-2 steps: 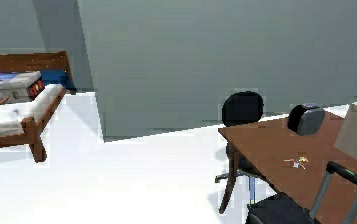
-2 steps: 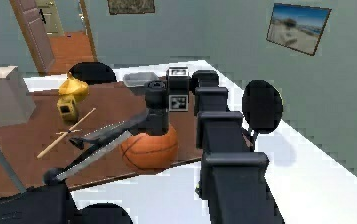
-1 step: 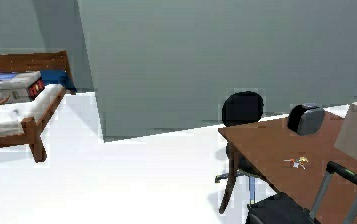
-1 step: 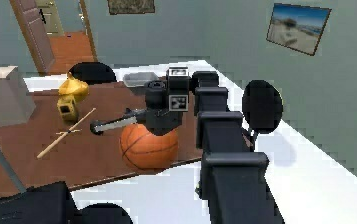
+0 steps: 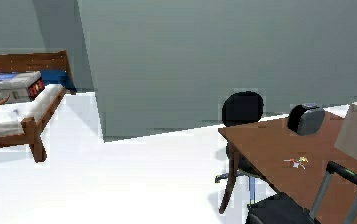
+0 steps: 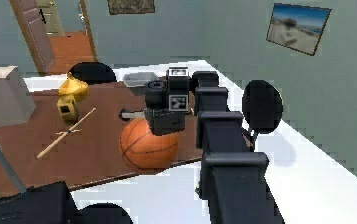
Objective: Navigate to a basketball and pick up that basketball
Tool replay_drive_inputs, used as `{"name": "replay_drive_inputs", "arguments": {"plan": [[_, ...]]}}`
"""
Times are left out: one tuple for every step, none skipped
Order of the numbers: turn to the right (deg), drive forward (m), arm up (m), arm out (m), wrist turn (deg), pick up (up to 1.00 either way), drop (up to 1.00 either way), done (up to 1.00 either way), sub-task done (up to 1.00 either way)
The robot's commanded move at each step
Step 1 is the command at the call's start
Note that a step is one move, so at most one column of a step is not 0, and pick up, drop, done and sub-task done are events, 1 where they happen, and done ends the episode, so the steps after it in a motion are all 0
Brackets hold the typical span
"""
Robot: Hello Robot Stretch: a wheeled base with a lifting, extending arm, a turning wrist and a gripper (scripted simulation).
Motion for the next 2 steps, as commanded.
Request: {"name": "replay_drive_inputs", "arguments": {"plan": [[0.0, 0.00, -0.20, 0.00, 0.0, 0.00, 0.00, 0.00, 0.00], [0.0, 0.00, 0.00, 0.00, 0.0, 1.00, 0.00, 0.00, 0.00]]}}
